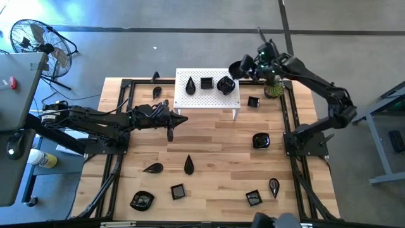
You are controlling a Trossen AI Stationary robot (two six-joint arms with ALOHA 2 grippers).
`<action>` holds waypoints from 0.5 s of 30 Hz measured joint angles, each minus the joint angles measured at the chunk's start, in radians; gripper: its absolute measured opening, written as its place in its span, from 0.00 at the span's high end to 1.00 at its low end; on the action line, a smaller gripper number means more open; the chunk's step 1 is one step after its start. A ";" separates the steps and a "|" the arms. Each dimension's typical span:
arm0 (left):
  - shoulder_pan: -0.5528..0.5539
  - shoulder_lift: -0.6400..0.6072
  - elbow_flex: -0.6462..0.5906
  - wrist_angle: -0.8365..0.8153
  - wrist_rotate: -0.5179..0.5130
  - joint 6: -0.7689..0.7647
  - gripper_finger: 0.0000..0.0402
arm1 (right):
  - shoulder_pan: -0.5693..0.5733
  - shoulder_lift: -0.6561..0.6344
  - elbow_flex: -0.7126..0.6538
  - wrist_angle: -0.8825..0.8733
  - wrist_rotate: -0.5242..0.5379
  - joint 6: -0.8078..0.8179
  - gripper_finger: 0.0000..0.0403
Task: Pick & Place Mini shaped plates
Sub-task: Stack the leaf shaped bowl on top of the leaf shaped bowl on the shelf
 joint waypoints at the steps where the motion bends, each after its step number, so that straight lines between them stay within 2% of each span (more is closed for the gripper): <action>1: 0.000 0.000 0.000 0.000 0.001 0.000 0.97 | 0.000 0.007 -0.003 -0.008 0.000 -0.001 0.99; 9: 0.000 0.000 0.000 -0.011 0.002 0.000 0.97 | 0.000 0.008 -0.006 -0.094 0.033 0.004 0.99; 15: 0.000 0.000 0.000 -0.011 0.002 0.000 0.97 | 0.013 0.031 -0.006 -0.034 0.039 0.031 0.99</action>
